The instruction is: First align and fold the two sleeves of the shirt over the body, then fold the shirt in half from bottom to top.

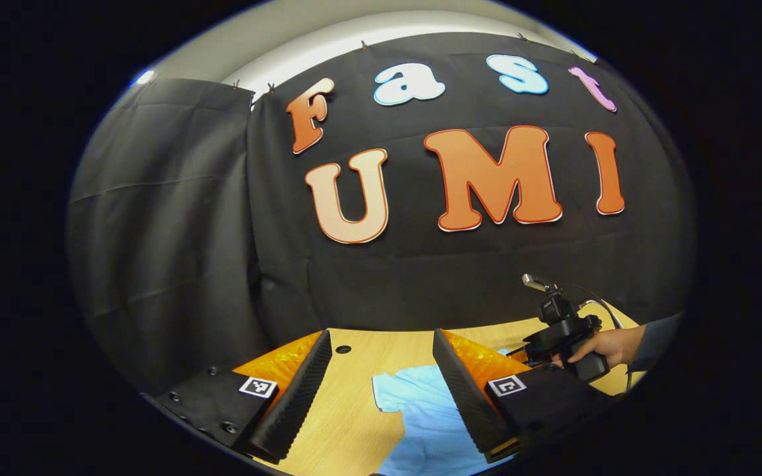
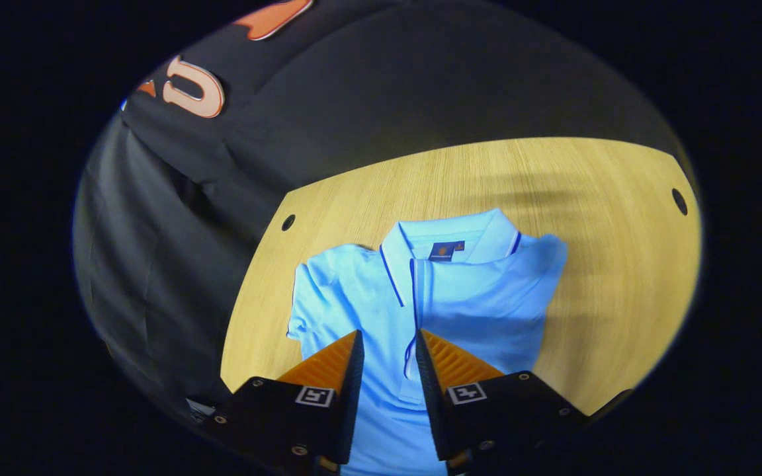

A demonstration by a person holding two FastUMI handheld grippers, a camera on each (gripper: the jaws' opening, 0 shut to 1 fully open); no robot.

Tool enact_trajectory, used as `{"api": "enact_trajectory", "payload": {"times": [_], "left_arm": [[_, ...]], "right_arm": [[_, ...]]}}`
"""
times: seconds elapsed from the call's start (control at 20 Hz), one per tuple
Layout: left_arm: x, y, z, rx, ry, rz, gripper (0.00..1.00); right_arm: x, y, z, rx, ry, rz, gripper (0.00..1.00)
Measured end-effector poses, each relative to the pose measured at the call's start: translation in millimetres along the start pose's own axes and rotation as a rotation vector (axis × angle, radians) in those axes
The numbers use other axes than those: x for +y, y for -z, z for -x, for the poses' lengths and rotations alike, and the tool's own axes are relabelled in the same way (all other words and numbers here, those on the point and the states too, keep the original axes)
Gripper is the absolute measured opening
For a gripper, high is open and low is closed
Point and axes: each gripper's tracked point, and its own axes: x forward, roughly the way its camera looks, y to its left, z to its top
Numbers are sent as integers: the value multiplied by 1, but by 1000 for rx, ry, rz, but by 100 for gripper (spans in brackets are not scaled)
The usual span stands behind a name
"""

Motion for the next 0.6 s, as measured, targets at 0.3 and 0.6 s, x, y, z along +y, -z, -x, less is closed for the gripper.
{"api": "enact_trajectory", "payload": {"times": [0.3, 0.6], "left_arm": [[4, 30, -50, 79, 127, 39, 100], [22, 88, -114, 249, 250, 102, 100]], "right_arm": [[-17, -10, 59, -193, 113, 32, 84], [-21, 13, 127, -360, 237, -1, 96]]}}
